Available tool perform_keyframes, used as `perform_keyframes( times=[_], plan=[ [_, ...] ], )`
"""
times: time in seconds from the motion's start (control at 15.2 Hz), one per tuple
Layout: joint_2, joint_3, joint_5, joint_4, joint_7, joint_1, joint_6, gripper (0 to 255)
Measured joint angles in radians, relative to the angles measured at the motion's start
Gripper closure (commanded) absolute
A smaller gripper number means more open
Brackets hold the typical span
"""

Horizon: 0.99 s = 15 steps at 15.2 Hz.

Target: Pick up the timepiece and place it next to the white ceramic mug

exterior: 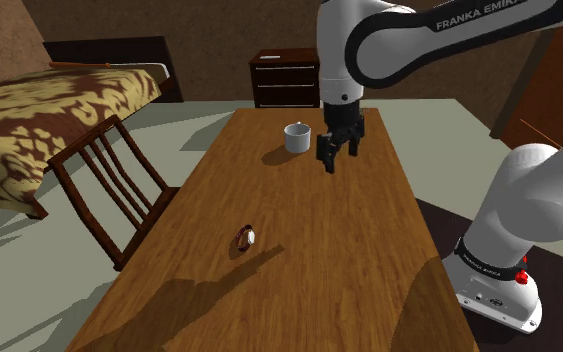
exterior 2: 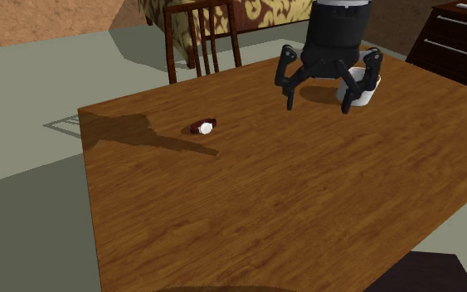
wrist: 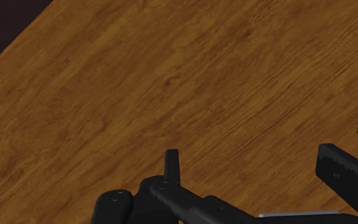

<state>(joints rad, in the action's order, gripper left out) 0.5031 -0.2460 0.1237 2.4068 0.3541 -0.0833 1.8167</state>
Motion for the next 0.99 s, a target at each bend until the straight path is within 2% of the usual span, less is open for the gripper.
perform_keyframes(
  times=[0.26, 0.53, 0.79, 0.99],
  plan=[
    [-0.116, -0.082, 0.007, -0.049, 0.121, -0.008, 0.094, 0],
    [-0.245, -0.147, -0.023, -0.116, 0.239, -0.007, 0.178, 0],
    [-0.386, -0.201, -0.086, -0.205, 0.366, -0.007, 0.242, 0],
    [-0.516, -0.236, -0.161, -0.292, 0.483, -0.022, 0.286, 0]
  ],
)
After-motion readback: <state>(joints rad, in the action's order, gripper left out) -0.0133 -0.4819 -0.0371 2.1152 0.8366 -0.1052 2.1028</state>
